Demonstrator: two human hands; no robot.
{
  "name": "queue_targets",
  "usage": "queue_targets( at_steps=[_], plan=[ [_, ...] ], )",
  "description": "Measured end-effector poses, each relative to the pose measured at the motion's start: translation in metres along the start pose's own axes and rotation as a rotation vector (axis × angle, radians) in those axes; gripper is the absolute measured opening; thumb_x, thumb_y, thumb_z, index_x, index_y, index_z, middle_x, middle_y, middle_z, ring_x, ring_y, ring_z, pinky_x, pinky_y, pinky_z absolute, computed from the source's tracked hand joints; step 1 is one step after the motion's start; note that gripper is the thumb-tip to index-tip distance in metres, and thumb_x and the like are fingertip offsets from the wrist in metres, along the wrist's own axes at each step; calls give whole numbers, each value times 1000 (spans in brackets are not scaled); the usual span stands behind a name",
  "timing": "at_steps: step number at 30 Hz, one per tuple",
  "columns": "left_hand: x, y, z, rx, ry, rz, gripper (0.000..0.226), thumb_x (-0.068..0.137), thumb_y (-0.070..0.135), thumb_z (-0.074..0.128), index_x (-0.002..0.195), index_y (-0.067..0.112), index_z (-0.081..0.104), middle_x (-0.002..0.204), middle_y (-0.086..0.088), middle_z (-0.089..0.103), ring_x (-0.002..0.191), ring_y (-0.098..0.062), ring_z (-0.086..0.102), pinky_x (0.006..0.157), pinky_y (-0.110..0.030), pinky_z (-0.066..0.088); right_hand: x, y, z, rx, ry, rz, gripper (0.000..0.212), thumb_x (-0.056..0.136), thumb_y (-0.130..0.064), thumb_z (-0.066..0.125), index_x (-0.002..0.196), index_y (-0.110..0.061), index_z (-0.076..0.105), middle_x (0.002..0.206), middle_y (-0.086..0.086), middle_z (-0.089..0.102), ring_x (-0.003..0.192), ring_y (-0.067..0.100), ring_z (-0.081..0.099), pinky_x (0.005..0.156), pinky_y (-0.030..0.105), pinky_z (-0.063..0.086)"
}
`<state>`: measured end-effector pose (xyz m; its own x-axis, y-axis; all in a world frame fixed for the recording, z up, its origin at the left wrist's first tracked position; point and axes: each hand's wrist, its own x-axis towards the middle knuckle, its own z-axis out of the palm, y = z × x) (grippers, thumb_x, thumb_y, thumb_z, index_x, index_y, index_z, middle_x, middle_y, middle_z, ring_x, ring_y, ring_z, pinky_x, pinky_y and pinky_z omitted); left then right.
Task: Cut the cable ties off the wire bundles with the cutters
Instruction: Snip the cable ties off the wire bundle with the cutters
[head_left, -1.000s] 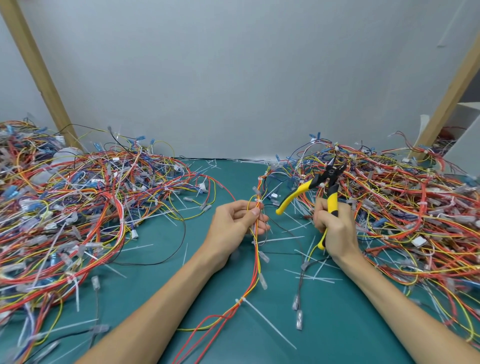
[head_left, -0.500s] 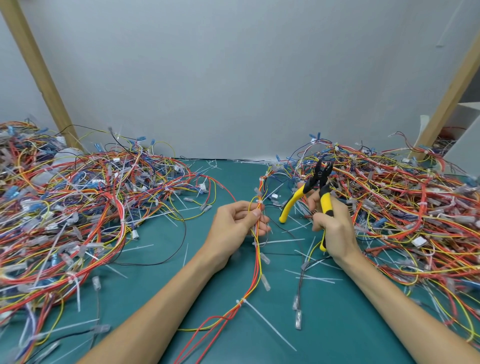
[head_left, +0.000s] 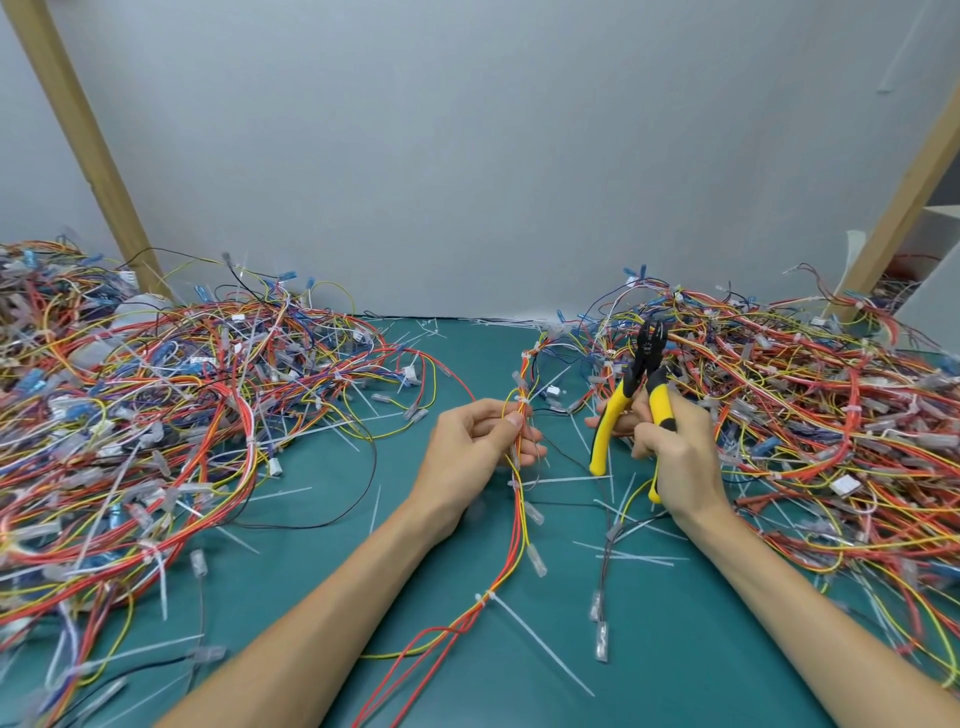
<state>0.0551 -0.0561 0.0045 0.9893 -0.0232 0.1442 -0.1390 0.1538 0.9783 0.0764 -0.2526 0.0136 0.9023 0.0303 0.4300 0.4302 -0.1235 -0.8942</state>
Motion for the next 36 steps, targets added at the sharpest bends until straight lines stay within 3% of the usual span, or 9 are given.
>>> queue_targets(
  at_steps=[3, 7, 9, 12, 15, 20, 25, 30, 36],
  plan=[
    [3, 3, 0, -27, -45, -56, 19, 96, -3, 46, 100, 2, 64, 86, -12, 71, 75, -18, 71, 65, -21, 55, 3, 3, -1, -17, -3, -3, 19, 55, -1, 47, 62, -11, 32, 65, 1, 64, 88, 24, 73, 78, 43, 51],
    [9, 12, -6, 85, -148, -149, 38, 88, -8, 40, 103, 13, 68, 102, -8, 73, 96, -15, 68, 76, -19, 53, 3, 2, 0, -40, -18, -3, 19, 55, -1, 46, 63, -11, 32, 60, -16, 61, 76, 10, 70, 68, 30, 46],
    [10, 16, -13, 373, -159, -145, 40, 89, -5, 42, 105, 21, 69, 104, -3, 73, 97, -12, 63, 84, -19, 50, 3, 4, -1, -37, 1, 6, 18, 54, -2, 47, 62, -9, 33, 61, -8, 61, 79, 16, 71, 66, 26, 47],
    [10, 27, -25, 867, -126, -86, 29, 93, 12, 49, 112, 23, 66, 106, -3, 72, 99, -18, 64, 89, -27, 45, 4, 7, -2, -43, 34, 25, 18, 53, -6, 49, 61, -2, 33, 77, 33, 57, 86, 39, 68, 70, 48, 53],
    [6, 44, -30, 1301, -91, -68, 26, 96, 25, 47, 110, 9, 63, 111, -10, 67, 104, -27, 62, 85, -30, 47, 4, 8, -3, -119, 49, 30, 14, 55, -7, 51, 55, -12, 38, 69, 31, 50, 78, 49, 60, 70, 65, 48],
    [-11, 62, -12, 1228, -421, -519, 69, 90, 69, 40, 73, 7, 65, 57, 2, 69, 49, -13, 67, 57, -24, 58, 4, 12, -3, -204, 68, 27, 15, 62, -8, 51, 62, 0, 39, 67, 31, 47, 73, 51, 58, 63, 66, 48],
    [-18, 49, -1, 1549, -380, -277, 49, 83, 58, 61, 61, 14, 57, 56, 2, 64, 60, -18, 69, 69, -27, 57, 2, 8, -1, -241, 43, 3, 9, 68, -6, 53, 71, -1, 45, 71, 30, 53, 73, 51, 58, 64, 64, 50],
    [-11, 41, -8, 929, -343, -344, 28, 97, 15, 53, 73, 6, 62, 73, -9, 73, 58, -16, 68, 57, -24, 58, 0, 6, -1, -287, 46, -63, 34, 75, 5, 56, 78, -28, 49, 63, -5, 60, 60, 16, 62, 56, 29, 50],
    [-1, 25, -8, 192, -212, -496, 29, 105, 17, 39, 108, -6, 57, 77, -11, 72, 59, -14, 68, 56, -26, 57, -2, 3, -1, -200, -16, -83, 23, 71, -6, 51, 92, -16, 52, 78, 16, 64, 75, 45, 63, 70, 60, 52]
  ],
)
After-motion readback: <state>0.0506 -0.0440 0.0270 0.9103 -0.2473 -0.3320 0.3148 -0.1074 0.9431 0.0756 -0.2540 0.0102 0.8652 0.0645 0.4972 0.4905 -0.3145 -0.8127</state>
